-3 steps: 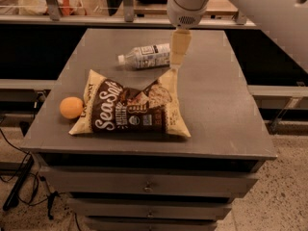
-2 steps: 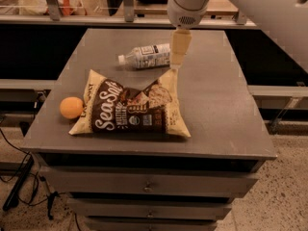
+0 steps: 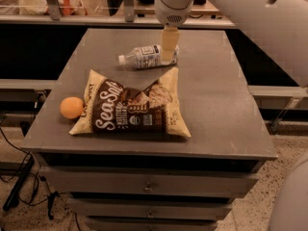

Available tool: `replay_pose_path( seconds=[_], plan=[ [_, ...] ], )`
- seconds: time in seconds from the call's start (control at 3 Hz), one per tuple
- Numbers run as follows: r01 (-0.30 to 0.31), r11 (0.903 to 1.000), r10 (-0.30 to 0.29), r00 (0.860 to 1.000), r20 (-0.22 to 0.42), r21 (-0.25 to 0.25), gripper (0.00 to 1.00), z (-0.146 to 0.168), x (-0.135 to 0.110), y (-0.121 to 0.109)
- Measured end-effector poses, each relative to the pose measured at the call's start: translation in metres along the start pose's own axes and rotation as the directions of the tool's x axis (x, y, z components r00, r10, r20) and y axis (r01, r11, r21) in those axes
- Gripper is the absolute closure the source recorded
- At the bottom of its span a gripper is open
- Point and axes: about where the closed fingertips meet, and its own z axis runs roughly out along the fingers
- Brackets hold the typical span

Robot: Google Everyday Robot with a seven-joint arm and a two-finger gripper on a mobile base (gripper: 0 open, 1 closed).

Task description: Place blue plastic bottle upright

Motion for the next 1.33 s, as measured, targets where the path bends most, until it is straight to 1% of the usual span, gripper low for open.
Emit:
replay_pose_path(
  seconds=[0.33, 0.67, 1.0, 1.33],
  plan=[
    [0.046, 0.9989, -0.046, 0.999, 0.016, -0.008, 0.00, 0.013, -0.014, -0.005],
    [0.098, 0.9940, -0.097, 0.995, 0.029, -0.049, 0.00, 0.027, -0.028, 0.002],
    [0.139, 0.9868, -0.136, 0.990, 0.033, -0.084, 0.00, 0.041, -0.038, 0.007],
    [0.156, 0.9808, -0.156, 0.988, 0.011, -0.116, 0.00, 0.057, -0.044, 0.007]
  ],
)
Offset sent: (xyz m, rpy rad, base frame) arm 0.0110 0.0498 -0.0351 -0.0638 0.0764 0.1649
